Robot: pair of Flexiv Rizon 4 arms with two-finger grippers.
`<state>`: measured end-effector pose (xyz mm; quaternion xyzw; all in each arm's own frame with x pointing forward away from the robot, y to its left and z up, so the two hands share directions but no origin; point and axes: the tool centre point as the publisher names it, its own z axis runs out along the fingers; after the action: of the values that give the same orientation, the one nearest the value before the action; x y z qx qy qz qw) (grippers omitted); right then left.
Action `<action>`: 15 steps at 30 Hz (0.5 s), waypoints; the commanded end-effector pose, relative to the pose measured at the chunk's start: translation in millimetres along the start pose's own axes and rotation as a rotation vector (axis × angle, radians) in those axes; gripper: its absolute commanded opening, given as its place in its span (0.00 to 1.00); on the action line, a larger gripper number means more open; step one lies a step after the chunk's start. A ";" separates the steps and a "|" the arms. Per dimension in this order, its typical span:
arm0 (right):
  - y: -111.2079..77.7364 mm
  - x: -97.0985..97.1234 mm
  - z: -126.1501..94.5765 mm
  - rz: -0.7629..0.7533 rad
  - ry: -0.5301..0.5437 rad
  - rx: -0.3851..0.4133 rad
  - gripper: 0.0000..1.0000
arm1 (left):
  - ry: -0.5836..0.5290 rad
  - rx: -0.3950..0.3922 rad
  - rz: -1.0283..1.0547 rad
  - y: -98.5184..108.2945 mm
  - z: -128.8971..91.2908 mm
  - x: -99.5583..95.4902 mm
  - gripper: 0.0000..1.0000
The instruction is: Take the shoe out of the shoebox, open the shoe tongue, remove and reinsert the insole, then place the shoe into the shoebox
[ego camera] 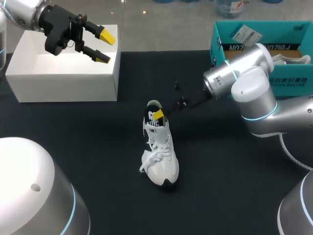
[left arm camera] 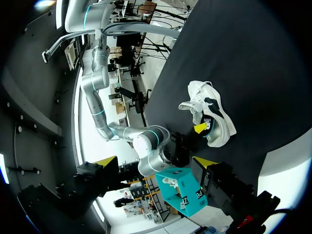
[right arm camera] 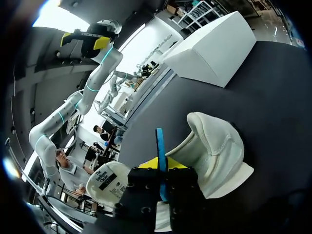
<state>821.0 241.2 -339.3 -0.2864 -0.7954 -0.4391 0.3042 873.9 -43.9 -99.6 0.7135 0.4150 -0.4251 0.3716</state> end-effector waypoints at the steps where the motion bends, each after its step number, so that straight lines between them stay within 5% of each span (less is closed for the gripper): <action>1: -3.9 -0.1 7.6 0.007 -0.002 0.006 0.00 | 0.002 0.004 0.001 0.8 -0.7 -0.1 1.00; 9: -7.5 1.9 7.1 0.014 -0.016 0.005 0.00 | 0.002 0.004 0.001 0.8 -0.7 -0.1 1.00; 10: -6.7 2.7 5.7 0.011 -0.012 -0.001 0.10 | 0.002 0.004 0.001 0.8 -0.7 -0.1 1.00; 11: -5.6 3.8 4.2 0.007 -0.016 -0.005 0.85 | 0.002 0.004 0.001 0.8 -0.7 -0.1 1.00; 12: -4.5 4.7 3.0 0.003 -0.018 -0.011 1.00 | 0.002 0.004 0.001 0.8 -0.7 -0.1 1.00; 15: -0.2 7.8 -0.3 -0.008 -0.029 -0.015 1.00 | 0.002 0.004 0.001 0.8 -0.7 -0.1 1.00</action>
<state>819.9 243.4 -339.0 -0.2896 -0.7963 -0.4427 0.2932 873.9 -43.9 -99.6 0.7135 0.4150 -0.4251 0.3716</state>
